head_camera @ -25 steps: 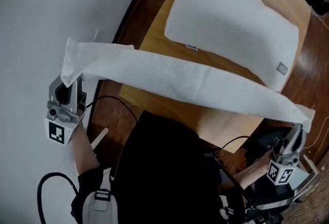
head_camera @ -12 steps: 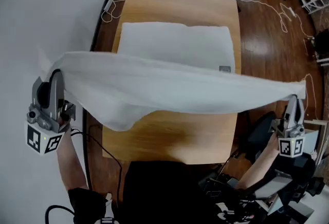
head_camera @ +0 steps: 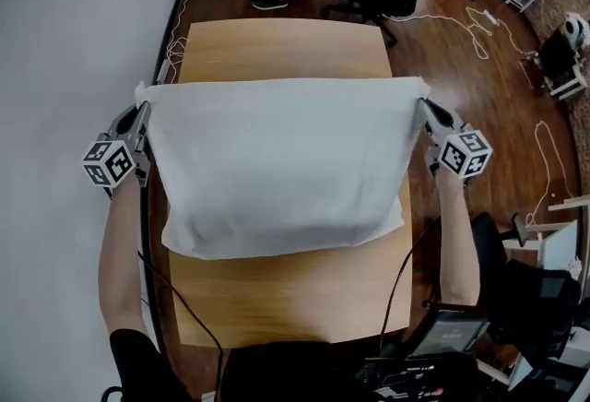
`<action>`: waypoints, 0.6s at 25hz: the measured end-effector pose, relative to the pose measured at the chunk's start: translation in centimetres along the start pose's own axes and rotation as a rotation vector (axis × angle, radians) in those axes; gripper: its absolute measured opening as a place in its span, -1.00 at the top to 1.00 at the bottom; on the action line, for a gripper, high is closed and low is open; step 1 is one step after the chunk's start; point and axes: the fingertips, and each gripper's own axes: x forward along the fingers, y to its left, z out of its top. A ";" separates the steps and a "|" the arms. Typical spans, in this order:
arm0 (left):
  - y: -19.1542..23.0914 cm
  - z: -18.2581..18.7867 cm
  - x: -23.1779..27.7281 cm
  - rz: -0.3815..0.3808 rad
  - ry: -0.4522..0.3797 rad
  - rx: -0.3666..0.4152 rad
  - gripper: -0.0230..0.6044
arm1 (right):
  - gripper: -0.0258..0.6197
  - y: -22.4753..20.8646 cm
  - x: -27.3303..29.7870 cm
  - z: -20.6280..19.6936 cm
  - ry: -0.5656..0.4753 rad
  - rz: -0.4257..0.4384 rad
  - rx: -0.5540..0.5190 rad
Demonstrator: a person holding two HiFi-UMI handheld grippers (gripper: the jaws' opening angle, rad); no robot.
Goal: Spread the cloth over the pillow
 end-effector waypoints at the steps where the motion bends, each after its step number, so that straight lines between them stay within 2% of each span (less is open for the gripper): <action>1: 1.0 -1.5 1.6 0.019 0.032 -0.026 0.91 | 0.90 -0.9 2.3 -1.5 0.039 0.005 0.013; 4: 3.9 -5.9 5.9 0.069 0.119 -0.089 0.91 | 0.90 -2.9 8.6 -5.5 0.133 0.010 0.040; 7: 5.6 -8.8 8.9 0.098 0.181 -0.108 0.91 | 0.90 -4.2 12.3 -8.4 0.179 0.011 0.070; 11: 6.3 -11.7 10.2 0.143 0.261 -0.077 0.91 | 0.90 -4.8 14.9 -12.3 0.250 0.012 0.108; 13: 6.2 -14.6 10.2 0.168 0.324 -0.074 0.91 | 0.90 -4.4 15.6 -15.5 0.336 0.021 0.119; 15: 5.4 -18.5 11.1 0.145 0.405 -0.108 0.90 | 0.89 -4.2 16.1 -18.5 0.416 0.038 0.133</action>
